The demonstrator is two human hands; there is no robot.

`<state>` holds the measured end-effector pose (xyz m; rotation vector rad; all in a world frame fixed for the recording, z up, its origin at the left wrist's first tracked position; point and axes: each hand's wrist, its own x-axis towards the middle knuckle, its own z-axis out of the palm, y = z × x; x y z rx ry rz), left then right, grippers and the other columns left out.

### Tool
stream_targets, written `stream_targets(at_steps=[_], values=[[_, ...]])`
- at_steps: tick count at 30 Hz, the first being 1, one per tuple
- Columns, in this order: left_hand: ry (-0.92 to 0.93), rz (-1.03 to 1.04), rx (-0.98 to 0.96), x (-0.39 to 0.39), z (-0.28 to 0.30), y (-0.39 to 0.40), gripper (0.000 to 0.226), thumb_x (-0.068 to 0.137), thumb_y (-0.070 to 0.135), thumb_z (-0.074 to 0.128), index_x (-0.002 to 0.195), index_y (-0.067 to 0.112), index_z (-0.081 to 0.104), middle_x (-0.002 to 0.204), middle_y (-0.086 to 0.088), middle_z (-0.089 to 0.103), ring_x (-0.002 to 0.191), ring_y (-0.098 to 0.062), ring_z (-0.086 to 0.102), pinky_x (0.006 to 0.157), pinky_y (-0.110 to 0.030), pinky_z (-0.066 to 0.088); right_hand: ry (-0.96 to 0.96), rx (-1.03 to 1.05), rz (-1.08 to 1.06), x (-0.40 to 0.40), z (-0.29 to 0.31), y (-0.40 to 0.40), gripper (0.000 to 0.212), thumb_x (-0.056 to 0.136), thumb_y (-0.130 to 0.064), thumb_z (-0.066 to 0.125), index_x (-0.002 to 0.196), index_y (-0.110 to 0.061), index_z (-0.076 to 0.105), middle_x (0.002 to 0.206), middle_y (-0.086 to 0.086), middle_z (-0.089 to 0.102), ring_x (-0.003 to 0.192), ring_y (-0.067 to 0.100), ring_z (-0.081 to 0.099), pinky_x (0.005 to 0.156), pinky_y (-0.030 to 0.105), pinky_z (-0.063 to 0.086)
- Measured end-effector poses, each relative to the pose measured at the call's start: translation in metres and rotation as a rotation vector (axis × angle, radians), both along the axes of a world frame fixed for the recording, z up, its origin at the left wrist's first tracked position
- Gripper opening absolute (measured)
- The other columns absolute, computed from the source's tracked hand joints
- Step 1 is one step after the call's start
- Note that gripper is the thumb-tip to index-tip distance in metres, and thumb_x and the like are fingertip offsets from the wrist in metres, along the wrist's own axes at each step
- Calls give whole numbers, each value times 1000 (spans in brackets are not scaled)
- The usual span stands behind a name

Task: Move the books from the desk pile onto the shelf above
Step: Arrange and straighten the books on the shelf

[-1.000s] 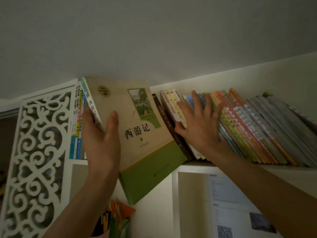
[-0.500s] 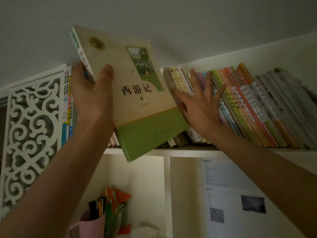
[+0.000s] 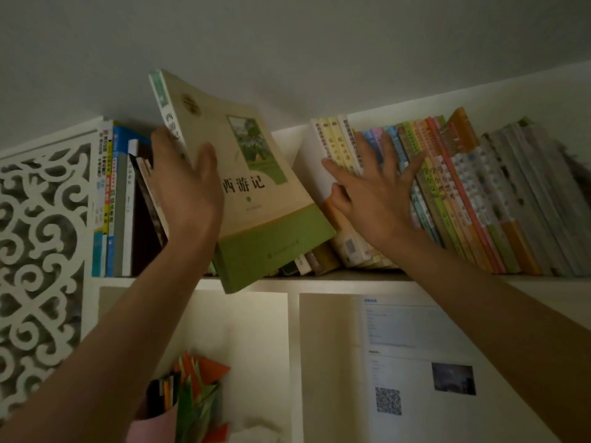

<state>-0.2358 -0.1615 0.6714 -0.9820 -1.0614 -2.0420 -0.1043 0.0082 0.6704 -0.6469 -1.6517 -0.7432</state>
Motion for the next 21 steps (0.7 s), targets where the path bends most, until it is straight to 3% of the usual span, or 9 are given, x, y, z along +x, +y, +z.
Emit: stream_targets(at_steps=[5, 8, 11, 13, 16, 17, 19, 21], values=[[-13, 13, -79, 24, 4, 20, 32, 94, 14, 50, 125, 9, 40, 112, 2, 56, 86, -6, 53, 80, -27, 48, -4, 27, 13, -3, -3, -3, 43, 86, -39, 40, 126, -38, 57, 149, 17, 34, 138, 47, 20, 97, 77, 1], [-2, -109, -71, 39, 15, 23, 47, 91, 5, 47, 134, 12, 31, 108, 3, 54, 73, -1, 55, 74, -33, 54, -14, 13, -8, -2, -2, -3, 42, 92, -37, 46, 133, -39, 49, 154, 15, 23, 141, 45, 10, 99, 75, -3], [30, -144, -89, 53, 18, 29, 59, 89, 1, 45, 140, 21, 26, 119, 1, 52, 70, -1, 55, 65, -29, 56, -41, -6, -20, 0, -2, -5, 44, 95, -41, 43, 139, -42, 41, 157, 13, 13, 143, 43, 1, 100, 73, -7], [56, -148, -107, 58, 18, 35, 60, 90, 1, 45, 142, 23, 25, 129, -1, 50, 77, -1, 56, 66, -26, 54, -60, -12, -37, 1, -2, -5, 45, 96, -44, 39, 140, -43, 36, 158, 12, 8, 143, 41, -3, 101, 73, -8], [92, -70, -100, 58, 21, 37, 63, 89, 0, 45, 145, 20, 25, 140, -4, 45, 107, -15, 58, 84, -34, 54, -43, 16, -18, 3, -1, -2, 44, 95, -42, 43, 139, -42, 40, 157, 13, 12, 143, 43, 0, 100, 73, -8], [117, -36, -90, 55, 22, 36, 64, 88, 0, 45, 146, 19, 24, 144, -3, 42, 111, -9, 55, 87, -30, 53, -35, 21, -7, 3, -1, -1, 44, 94, -41, 45, 138, -42, 42, 157, 13, 14, 143, 43, 1, 99, 74, -8], [172, 37, -88, 55, 24, 34, 66, 90, 1, 44, 148, 19, 20, 148, 1, 36, 92, 16, 50, 76, -5, 46, -31, 21, -4, 2, -1, 1, 44, 94, -41, 46, 137, -42, 42, 157, 13, 15, 143, 43, 1, 99, 73, -9], [196, 114, -106, 58, 24, 33, 66, 91, 2, 44, 149, 20, 17, 147, 3, 37, 66, 14, 47, 65, -3, 42, -36, 29, 2, 2, -1, 1, 43, 94, -42, 45, 137, -42, 43, 156, 13, 17, 143, 43, 1, 99, 73, -9]])
